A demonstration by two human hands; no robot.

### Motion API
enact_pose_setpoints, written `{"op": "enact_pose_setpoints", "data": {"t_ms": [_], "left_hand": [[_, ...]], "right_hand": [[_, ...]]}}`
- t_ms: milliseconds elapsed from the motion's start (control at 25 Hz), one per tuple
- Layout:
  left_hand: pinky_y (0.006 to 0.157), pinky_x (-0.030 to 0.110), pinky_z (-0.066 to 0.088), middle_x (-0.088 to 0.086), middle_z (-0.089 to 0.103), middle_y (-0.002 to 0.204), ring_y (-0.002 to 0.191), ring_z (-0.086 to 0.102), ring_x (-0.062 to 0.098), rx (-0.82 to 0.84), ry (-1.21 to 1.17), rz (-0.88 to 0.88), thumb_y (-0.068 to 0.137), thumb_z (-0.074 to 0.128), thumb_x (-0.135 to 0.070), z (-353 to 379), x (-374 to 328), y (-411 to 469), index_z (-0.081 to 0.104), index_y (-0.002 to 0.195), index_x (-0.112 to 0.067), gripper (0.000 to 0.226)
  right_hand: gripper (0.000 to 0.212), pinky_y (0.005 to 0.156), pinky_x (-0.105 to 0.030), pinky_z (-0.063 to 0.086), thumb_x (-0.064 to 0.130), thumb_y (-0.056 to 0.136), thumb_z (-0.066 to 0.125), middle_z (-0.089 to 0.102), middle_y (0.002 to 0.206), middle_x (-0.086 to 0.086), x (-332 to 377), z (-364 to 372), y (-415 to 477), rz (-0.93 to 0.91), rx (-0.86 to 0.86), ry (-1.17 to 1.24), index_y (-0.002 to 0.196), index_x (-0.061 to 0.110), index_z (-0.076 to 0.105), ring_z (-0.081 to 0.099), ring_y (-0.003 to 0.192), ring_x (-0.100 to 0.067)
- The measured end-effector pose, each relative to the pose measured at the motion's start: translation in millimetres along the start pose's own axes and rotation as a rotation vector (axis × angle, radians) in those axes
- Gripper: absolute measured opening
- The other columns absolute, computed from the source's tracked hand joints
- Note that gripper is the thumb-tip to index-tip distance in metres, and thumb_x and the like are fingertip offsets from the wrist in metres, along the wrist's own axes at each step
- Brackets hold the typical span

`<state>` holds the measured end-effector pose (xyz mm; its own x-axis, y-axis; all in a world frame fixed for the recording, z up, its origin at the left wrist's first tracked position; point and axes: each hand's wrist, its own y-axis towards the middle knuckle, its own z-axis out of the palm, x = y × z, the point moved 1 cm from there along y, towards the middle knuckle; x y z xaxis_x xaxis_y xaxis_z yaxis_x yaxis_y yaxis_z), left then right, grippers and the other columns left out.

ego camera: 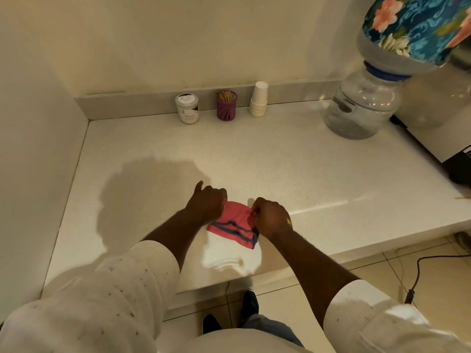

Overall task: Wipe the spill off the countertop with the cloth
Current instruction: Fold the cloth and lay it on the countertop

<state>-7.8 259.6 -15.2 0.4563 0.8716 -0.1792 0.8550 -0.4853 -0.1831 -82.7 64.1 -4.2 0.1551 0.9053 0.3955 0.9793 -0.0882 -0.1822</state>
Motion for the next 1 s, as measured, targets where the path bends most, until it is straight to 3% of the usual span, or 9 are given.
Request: {"op": "enact_pose_setpoints", "data": {"t_ms": [80,240,320,520,640,800,920,1000], "left_hand": [[0.122,0.047,0.012,0.002,0.070,0.102,0.115,0.057,0.022,-0.060,-0.052,-0.002,0.095,0.050,-0.024,-5.4,-1.0,-2.4,0.061,0.114,-0.022,0.022],[0.122,0.041,0.008,-0.004,0.073,0.109,0.122,0.054,0.016,-0.195,-0.176,0.035,0.094,0.056,-0.027,-18.5,-8.7,1.6,0.063,0.128,-0.025,0.035],[0.122,0.040,0.005,-0.002,0.073,0.110,0.121,0.056,0.018,-0.245,-0.149,0.071,0.094,0.054,-0.030,-26.1,-19.5,12.6,0.069,0.121,-0.026,0.030],[0.122,0.045,0.008,-0.004,0.074,0.102,0.113,0.060,0.019,-0.350,-0.115,0.091,0.095,0.052,-0.032,-42.3,-59.3,52.6,0.073,0.108,-0.027,0.025],[0.122,0.044,0.006,-0.004,0.074,0.102,0.114,0.059,0.018,-0.361,-0.113,0.075,0.094,0.052,-0.028,-49.4,-90.8,83.1,0.073,0.108,-0.027,0.025],[0.123,0.045,0.005,-0.002,0.074,0.099,0.112,0.060,0.018,-0.388,-0.128,0.037,0.094,0.054,-0.027,-46.6,-135.4,141.1,0.075,0.108,-0.025,0.024],[0.122,0.048,0.009,0.000,0.074,0.096,0.109,0.062,0.021,-0.432,-0.093,-0.002,0.093,0.056,-0.028,-48.4,-163.3,197.4,0.075,0.106,-0.023,0.024],[0.121,0.051,0.012,0.002,0.075,0.095,0.106,0.064,0.024,-0.500,-0.076,-0.027,0.092,0.054,-0.027,-51.7,-176.8,231.9,0.075,0.105,-0.021,0.025]], "right_hand": [[0.019,0.085,-0.033,0.050,0.017,0.095,0.057,0.075,0.102,-0.010,-2.7,-6.0,-2.9,-0.020,-0.048,-0.003,0.112,0.013,0.066,0.070,0.094,-0.034],[0.036,0.097,-0.036,0.051,0.012,0.093,0.058,0.077,0.111,-0.012,-13.9,-30.5,-0.3,-0.082,-0.240,0.015,0.128,0.014,0.069,0.071,0.103,-0.035],[0.038,0.100,-0.038,0.051,0.011,0.092,0.059,0.075,0.118,-0.014,-23.6,-48.0,5.2,-0.116,-0.285,-0.001,0.129,0.013,0.070,0.070,0.108,-0.037],[0.038,0.095,-0.038,0.050,0.017,0.092,0.065,0.071,0.123,-0.014,-60.8,-95.5,29.8,-0.120,-0.269,-0.056,0.129,0.014,0.070,0.066,0.110,-0.039],[0.035,0.087,-0.037,0.053,0.025,0.086,0.062,0.072,0.113,-0.013,-87.4,-121.9,48.3,-0.113,-0.252,-0.072,0.118,0.016,0.074,0.068,0.101,-0.040],[0.058,0.084,-0.036,0.052,0.041,0.068,0.049,0.071,0.111,-0.012,-138.1,-156.0,88.0,-0.135,-0.196,-0.091,0.113,0.017,0.075,0.067,0.097,-0.039],[0.051,0.081,-0.036,0.051,0.039,0.074,0.050,0.072,0.106,-0.013,-183.3,-176.5,136.5,-0.164,-0.209,-0.089,0.109,0.014,0.076,0.068,0.093,-0.039],[0.032,0.078,-0.037,0.051,0.023,0.082,0.061,0.073,0.102,-0.013,-209.9,-186.4,173.7,-0.203,-0.270,-0.097,0.107,0.013,0.077,0.069,0.086,-0.040]]}}
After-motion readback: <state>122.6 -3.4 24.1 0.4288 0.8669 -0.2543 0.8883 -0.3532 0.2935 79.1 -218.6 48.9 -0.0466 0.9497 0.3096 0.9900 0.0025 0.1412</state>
